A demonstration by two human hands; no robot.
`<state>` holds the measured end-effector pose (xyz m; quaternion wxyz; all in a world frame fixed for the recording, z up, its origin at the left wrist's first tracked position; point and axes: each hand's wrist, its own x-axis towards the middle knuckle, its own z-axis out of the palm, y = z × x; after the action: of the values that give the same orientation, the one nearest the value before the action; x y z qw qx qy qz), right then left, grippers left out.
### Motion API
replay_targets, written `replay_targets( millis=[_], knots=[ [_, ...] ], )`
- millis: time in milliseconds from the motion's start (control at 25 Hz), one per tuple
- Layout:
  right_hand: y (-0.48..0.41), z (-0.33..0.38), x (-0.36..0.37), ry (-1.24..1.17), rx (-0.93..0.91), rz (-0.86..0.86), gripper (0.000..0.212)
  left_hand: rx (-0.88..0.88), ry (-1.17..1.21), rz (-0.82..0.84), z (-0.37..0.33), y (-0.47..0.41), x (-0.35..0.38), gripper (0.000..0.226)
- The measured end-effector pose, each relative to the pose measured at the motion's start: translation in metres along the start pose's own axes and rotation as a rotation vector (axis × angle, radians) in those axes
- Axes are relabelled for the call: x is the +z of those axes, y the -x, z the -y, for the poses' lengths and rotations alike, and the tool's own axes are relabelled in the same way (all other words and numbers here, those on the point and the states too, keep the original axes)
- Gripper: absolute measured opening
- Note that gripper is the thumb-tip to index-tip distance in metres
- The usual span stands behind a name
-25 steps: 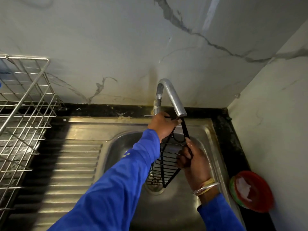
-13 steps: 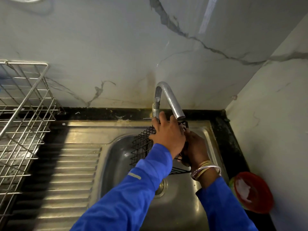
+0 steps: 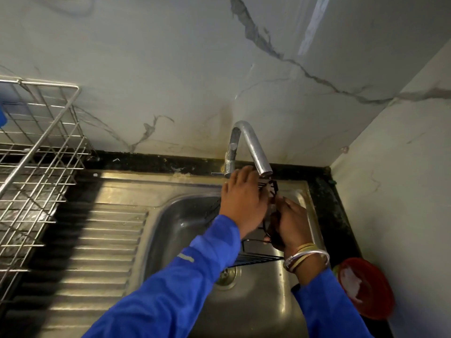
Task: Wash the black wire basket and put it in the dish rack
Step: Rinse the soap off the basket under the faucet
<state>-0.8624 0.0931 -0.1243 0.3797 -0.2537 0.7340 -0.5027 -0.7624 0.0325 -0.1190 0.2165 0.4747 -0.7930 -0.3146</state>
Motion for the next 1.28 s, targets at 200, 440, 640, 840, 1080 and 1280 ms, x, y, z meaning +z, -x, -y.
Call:
replay_targets(
  millis=[200,440,640,840,1080,1280],
  knots=[
    [0.012,0.008,0.007,-0.066,0.062,0.029,0.036,-0.135,0.616,-0.058,0.018,-0.018,-0.012,0.040],
    [0.003,0.012,0.007,-0.049,0.042,0.004,0.018,0.022,-0.307,0.008,-0.021,0.021,0.002,0.058],
    [0.007,0.023,0.011,-0.006,0.011,0.026,0.035,0.081,-0.469,0.091,-0.009,-0.019,-0.020,0.042],
    [0.006,0.031,0.004,-0.046,0.004,-0.046,0.035,0.139,0.543,-0.035,0.027,0.003,0.004,0.052],
    [0.005,0.031,-0.012,-0.087,0.069,0.093,0.037,-0.265,0.949,-0.060,0.063,0.015,0.032,0.056],
    [0.000,0.037,-0.017,-0.115,0.085,0.102,0.037,-0.427,0.804,-0.193,0.047,0.005,0.025,0.071]
  ],
)
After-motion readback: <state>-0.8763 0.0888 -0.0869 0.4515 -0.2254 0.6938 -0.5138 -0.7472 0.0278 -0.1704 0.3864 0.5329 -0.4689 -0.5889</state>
